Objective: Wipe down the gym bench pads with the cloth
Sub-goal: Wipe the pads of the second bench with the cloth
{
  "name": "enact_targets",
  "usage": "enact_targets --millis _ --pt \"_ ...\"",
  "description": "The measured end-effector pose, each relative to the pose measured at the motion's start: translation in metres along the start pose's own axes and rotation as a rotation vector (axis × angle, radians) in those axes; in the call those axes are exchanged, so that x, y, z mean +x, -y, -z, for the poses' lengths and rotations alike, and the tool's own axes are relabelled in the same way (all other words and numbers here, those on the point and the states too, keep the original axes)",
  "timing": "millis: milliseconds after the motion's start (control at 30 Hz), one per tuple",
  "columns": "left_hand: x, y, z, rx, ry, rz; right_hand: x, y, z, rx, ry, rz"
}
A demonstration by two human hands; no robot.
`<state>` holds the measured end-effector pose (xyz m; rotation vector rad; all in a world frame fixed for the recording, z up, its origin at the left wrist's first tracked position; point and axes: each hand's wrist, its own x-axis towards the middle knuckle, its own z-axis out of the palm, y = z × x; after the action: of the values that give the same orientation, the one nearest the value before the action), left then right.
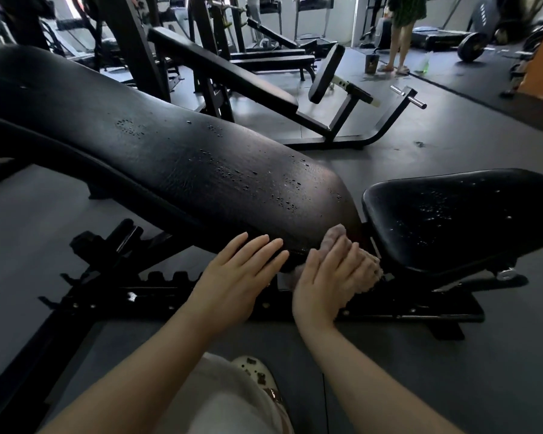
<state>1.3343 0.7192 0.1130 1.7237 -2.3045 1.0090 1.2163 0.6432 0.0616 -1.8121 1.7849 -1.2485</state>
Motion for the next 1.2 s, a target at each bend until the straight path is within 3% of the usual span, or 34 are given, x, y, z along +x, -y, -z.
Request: enact_targets --millis 167,367,600,700,933,1200 --pt "-0.032 0.035 0.013 0.029 -0.013 0.224 -0.025 0.034 0.0 -0.151 0.053 0.342" --pt "-0.056 0.088 0.026 0.045 -0.038 0.511 -0.038 0.078 -0.004 -0.211 0.135 0.58" --pt "-0.061 0.121 0.029 -0.114 -0.082 0.615 -0.033 0.168 -0.011 -0.296 0.268 0.979" --pt "-0.067 0.127 0.023 -0.159 -0.085 0.64 -0.013 0.18 -0.009 -0.385 0.433 1.173" --pt "-0.074 0.151 0.029 -0.078 -0.084 0.62 0.004 0.143 -0.003 -0.406 0.362 1.227" --pt "-0.085 0.223 0.045 -0.101 -0.2 0.801 0.008 0.254 -0.053 -0.355 0.379 1.275"
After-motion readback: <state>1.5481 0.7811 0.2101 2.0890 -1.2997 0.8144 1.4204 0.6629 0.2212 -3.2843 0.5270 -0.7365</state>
